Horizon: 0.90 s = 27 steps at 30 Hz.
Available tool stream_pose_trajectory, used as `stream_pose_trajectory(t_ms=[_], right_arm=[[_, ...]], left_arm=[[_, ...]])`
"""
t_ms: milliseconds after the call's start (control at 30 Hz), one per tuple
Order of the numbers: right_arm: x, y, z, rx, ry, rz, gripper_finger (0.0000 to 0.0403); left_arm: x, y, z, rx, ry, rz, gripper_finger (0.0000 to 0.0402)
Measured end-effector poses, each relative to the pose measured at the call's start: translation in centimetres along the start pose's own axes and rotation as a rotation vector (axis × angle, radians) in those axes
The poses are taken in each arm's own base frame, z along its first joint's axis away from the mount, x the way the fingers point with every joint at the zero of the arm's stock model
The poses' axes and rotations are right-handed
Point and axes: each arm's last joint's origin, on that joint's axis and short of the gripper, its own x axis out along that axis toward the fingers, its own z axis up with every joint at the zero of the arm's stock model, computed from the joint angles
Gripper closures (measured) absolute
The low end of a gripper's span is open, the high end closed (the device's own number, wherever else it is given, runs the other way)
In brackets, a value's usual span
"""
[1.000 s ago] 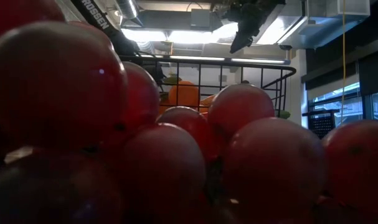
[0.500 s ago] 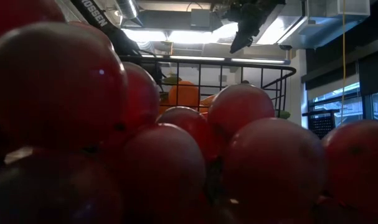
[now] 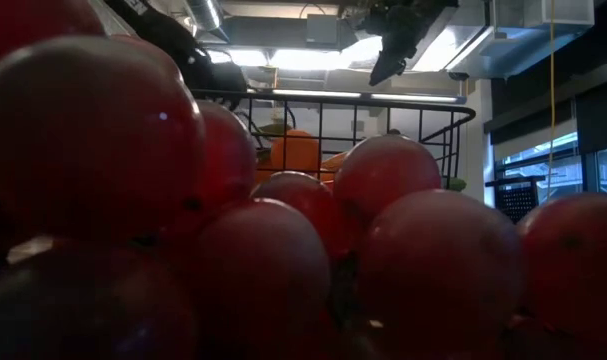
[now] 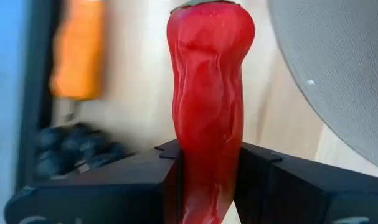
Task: Build produce basket
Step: Put the red chilli pepper into the basket
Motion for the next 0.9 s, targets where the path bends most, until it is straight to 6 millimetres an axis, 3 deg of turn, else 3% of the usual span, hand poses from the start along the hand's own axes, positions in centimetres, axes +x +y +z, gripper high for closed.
stream_pose_trajectory(t_ms=[233, 500, 767, 900], right_arm=[[0.0, 0.0, 0.0, 0.0, 0.0, 0.0, 0.0273], [0.0, 0.0, 0.0, -0.002, -0.004, -0.002, 0.0273], [0.0, -0.1, 0.2, -0.008, -0.018, -0.01, 0.0273], [0.0, -0.2, 0.4, -0.021, -0.034, -0.018, 0.0273]], left_arm=[[-4.4, 0.2, 0.0, -0.163, -0.143, 0.04, 0.0332], [-8.5, -1.7, 0.8, -0.226, -0.361, -0.1, 0.0332], [-9.7, -4.3, 3.0, -0.199, -0.54, -0.264, 0.0332], [-9.3, -6.2, 4.4, -0.17, -0.576, -0.329, 0.0332]])
